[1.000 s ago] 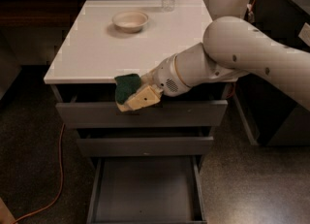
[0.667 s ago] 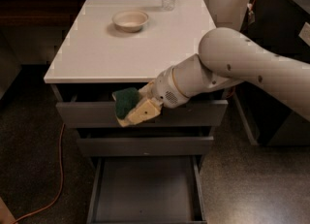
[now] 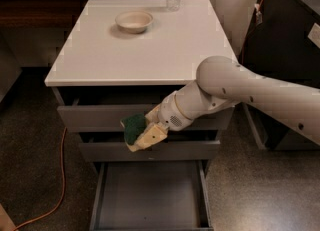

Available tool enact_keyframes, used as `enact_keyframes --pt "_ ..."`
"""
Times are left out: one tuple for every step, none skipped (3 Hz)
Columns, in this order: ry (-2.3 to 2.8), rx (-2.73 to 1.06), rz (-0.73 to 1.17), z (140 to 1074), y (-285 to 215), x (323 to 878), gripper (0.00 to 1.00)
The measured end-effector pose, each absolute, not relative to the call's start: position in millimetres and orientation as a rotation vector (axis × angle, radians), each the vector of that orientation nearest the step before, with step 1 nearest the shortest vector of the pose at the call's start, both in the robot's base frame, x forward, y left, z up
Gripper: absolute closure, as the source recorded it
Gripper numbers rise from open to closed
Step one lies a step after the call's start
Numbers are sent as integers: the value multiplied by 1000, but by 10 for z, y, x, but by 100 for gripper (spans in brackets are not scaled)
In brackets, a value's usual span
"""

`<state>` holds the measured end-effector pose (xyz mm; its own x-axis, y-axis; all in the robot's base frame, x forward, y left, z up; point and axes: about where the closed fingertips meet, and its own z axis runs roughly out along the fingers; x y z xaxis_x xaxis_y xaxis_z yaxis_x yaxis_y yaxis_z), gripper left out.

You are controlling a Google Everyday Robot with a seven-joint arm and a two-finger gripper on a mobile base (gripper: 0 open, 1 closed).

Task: Place sponge into bottom drawer

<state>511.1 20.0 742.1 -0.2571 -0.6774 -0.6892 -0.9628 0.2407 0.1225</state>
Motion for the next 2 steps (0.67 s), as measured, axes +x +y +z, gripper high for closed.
enact_keyframes --pt "2054 -1495 722 7097 173 5121 100" --pt "2091 -1480 691 6769 134 5169 100"
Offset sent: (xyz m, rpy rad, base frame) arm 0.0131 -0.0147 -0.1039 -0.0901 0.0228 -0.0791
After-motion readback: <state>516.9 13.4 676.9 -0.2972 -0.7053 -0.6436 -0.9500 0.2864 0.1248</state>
